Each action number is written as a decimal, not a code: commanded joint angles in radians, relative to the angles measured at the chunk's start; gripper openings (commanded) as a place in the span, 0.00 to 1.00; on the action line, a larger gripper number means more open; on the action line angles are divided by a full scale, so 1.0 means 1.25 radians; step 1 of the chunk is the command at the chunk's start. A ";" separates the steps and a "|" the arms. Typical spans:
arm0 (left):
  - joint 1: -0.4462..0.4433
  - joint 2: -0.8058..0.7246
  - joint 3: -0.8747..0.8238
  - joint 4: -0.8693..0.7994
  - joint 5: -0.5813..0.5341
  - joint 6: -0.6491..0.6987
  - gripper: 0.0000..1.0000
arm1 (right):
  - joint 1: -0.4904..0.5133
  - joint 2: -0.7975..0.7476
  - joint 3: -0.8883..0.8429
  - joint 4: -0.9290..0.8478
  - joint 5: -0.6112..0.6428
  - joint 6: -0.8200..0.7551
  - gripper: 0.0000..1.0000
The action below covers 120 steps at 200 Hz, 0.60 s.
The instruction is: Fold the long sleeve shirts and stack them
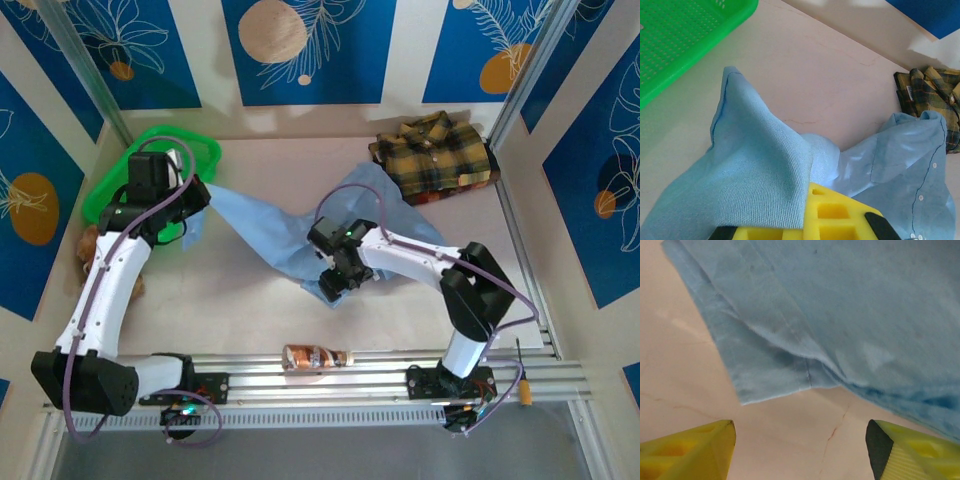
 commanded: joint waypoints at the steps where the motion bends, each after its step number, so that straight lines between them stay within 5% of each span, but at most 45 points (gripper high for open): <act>1: -0.005 -0.029 0.005 -0.025 -0.022 0.022 0.00 | 0.012 0.036 0.055 0.003 0.107 -0.019 0.70; 52: -0.003 -0.049 -0.001 -0.037 -0.032 0.033 0.00 | 0.001 0.142 0.113 0.001 0.206 0.007 0.59; 120: 0.010 -0.050 0.037 -0.052 -0.044 0.048 0.00 | -0.027 0.116 0.168 -0.009 0.268 0.047 0.09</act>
